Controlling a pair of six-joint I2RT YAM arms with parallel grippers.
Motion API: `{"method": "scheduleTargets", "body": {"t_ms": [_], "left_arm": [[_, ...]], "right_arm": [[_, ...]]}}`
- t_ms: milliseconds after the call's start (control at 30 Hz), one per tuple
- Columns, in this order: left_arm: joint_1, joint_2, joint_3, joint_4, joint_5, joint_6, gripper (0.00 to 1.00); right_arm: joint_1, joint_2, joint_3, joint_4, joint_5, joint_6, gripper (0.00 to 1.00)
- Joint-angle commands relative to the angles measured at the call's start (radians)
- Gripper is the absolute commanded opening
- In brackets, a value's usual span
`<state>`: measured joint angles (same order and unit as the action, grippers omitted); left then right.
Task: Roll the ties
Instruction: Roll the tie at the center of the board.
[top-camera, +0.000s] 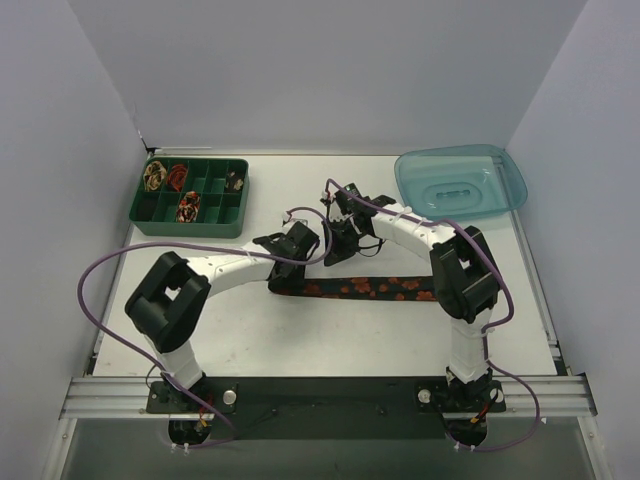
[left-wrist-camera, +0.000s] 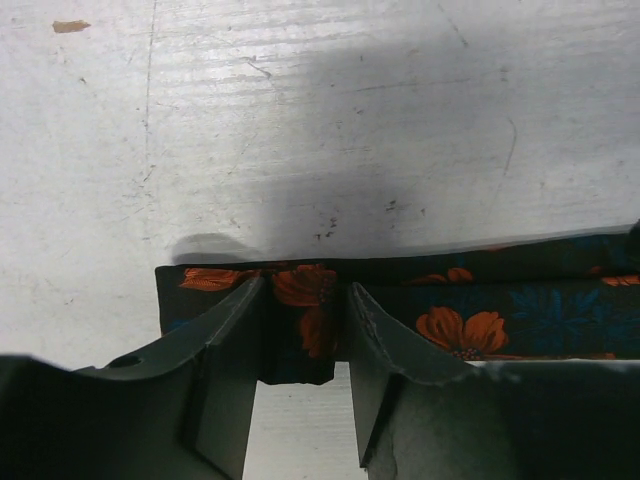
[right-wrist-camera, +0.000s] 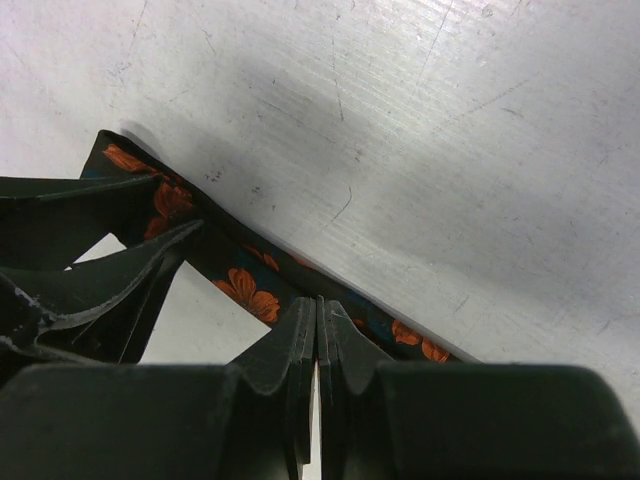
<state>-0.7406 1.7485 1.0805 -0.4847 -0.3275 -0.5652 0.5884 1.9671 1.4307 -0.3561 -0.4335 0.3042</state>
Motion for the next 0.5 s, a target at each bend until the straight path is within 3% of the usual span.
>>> {"method": "scheduleTargets", "body": {"t_ms": [0, 467], "left_arm": [[0.003, -0.030, -0.054, 0.089, 0.104, -0.036, 0.49], [0.012, -0.167, -0.172, 0.179, 0.117, -0.076, 0.50]], "right_arm": [[-0.004, -0.014, -0.003, -0.023, -0.011, -0.013, 0.03], [0.001, -0.008, 0.016, -0.023, -0.028, -0.011, 0.03]]}}
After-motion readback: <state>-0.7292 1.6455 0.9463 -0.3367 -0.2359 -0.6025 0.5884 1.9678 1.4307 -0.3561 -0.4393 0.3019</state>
